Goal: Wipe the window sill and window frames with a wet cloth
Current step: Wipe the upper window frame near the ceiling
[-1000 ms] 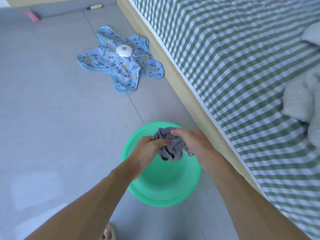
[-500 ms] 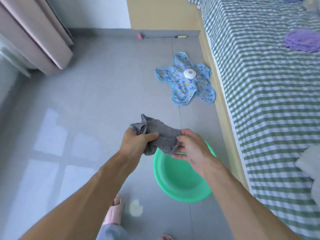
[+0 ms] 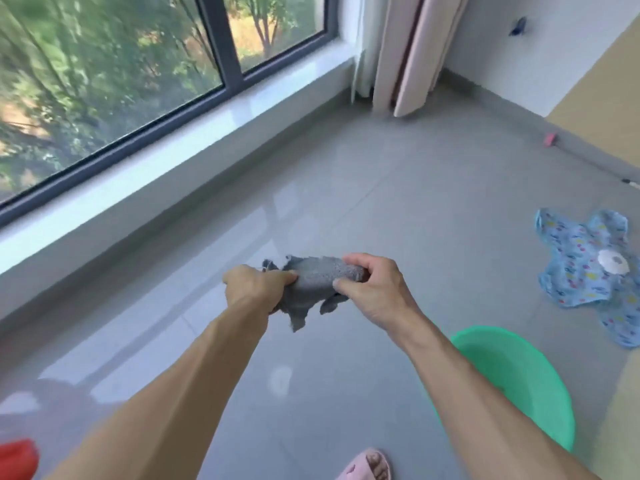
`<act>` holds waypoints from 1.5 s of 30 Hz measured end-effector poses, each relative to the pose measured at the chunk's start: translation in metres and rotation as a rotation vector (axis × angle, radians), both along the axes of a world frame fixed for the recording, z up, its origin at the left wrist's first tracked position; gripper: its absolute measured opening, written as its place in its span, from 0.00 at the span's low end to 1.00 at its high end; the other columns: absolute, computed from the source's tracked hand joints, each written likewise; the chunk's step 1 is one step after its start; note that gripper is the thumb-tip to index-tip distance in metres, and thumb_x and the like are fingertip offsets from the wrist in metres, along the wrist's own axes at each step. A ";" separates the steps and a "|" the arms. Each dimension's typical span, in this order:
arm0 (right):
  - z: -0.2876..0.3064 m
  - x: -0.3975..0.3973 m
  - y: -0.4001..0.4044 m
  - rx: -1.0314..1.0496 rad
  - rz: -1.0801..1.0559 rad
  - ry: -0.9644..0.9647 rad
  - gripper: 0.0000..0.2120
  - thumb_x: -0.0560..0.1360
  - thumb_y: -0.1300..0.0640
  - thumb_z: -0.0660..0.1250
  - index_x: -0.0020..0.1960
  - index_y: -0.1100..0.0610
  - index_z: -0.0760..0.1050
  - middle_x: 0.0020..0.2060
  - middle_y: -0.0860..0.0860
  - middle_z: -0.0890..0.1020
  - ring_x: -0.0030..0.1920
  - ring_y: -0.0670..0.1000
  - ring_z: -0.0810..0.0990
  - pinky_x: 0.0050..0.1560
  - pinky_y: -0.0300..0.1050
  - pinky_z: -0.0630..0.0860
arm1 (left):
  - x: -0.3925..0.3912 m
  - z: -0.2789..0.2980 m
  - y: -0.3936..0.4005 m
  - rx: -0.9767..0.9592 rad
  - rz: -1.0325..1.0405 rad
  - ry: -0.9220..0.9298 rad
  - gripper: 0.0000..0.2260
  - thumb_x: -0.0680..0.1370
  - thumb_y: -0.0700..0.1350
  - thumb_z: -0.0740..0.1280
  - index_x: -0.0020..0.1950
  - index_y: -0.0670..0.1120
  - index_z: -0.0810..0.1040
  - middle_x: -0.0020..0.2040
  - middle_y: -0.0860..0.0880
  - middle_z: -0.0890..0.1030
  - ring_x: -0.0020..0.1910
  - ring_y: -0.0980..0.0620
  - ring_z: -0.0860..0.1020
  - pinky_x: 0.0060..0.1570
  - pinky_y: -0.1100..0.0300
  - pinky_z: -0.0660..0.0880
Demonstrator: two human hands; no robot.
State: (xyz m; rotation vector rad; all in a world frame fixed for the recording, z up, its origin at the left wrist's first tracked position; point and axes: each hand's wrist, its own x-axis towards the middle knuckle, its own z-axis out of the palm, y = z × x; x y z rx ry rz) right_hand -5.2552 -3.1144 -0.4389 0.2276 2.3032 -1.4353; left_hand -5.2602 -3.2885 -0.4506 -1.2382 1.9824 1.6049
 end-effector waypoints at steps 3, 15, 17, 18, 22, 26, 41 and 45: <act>0.003 0.022 -0.097 0.233 0.298 0.137 0.24 0.70 0.64 0.67 0.65 0.53 0.75 0.52 0.48 0.79 0.46 0.45 0.78 0.38 0.28 0.69 | 0.050 -0.006 -0.096 -0.071 0.075 0.100 0.21 0.76 0.45 0.70 0.66 0.46 0.68 0.47 0.46 0.79 0.46 0.46 0.80 0.49 0.53 0.78; 0.036 0.155 -0.469 0.023 0.518 -0.069 0.08 0.70 0.54 0.68 0.39 0.57 0.72 0.34 0.49 0.77 0.39 0.50 0.75 0.41 0.43 0.69 | 0.283 0.046 -0.448 -0.423 -0.150 0.049 0.04 0.72 0.42 0.67 0.37 0.48 0.77 0.29 0.53 0.80 0.31 0.53 0.77 0.30 0.61 0.73; 0.031 0.178 -0.523 -0.043 0.503 -0.093 0.09 0.71 0.52 0.67 0.43 0.58 0.73 0.39 0.52 0.82 0.44 0.52 0.80 0.48 0.46 0.74 | 0.310 0.045 -0.491 -0.408 -0.053 0.055 0.07 0.71 0.45 0.68 0.34 0.45 0.76 0.27 0.50 0.79 0.29 0.51 0.77 0.31 0.58 0.74; 0.027 0.189 -0.550 -0.049 0.501 -0.083 0.08 0.74 0.52 0.66 0.46 0.58 0.74 0.41 0.53 0.82 0.45 0.51 0.80 0.47 0.45 0.75 | 0.323 0.043 -0.510 -0.418 0.005 0.052 0.09 0.70 0.47 0.69 0.33 0.45 0.75 0.28 0.48 0.79 0.31 0.49 0.79 0.33 0.55 0.76; 0.007 0.232 -0.666 -0.024 0.554 0.062 0.13 0.81 0.54 0.60 0.39 0.57 0.66 0.34 0.50 0.71 0.35 0.51 0.70 0.34 0.44 0.67 | 0.372 0.030 -0.587 -0.462 0.182 -0.002 0.08 0.74 0.52 0.69 0.38 0.52 0.76 0.33 0.52 0.79 0.37 0.50 0.80 0.38 0.55 0.73; -0.030 0.255 -0.781 0.022 0.675 0.109 0.16 0.82 0.55 0.58 0.37 0.56 0.63 0.32 0.49 0.70 0.36 0.52 0.68 0.39 0.46 0.62 | 0.400 0.005 -0.666 -0.538 0.328 -0.097 0.08 0.77 0.54 0.67 0.41 0.52 0.74 0.38 0.51 0.79 0.44 0.45 0.78 0.41 0.55 0.71; -0.102 0.302 -0.978 0.381 1.003 0.037 0.12 0.81 0.51 0.56 0.49 0.57 0.73 0.50 0.56 0.80 0.54 0.61 0.77 0.56 0.51 0.71 | 0.511 -0.086 -0.870 -0.441 0.404 -0.592 0.50 0.65 0.70 0.71 0.78 0.61 0.46 0.78 0.35 0.46 0.76 0.31 0.50 0.71 0.36 0.53; -0.094 0.331 -0.998 0.400 0.984 0.032 0.11 0.80 0.50 0.56 0.43 0.54 0.70 0.47 0.55 0.81 0.53 0.60 0.77 0.54 0.50 0.72 | 0.547 -0.084 -0.909 -0.402 0.450 -0.547 0.58 0.58 0.71 0.75 0.77 0.61 0.43 0.71 0.37 0.60 0.68 0.36 0.65 0.66 0.42 0.65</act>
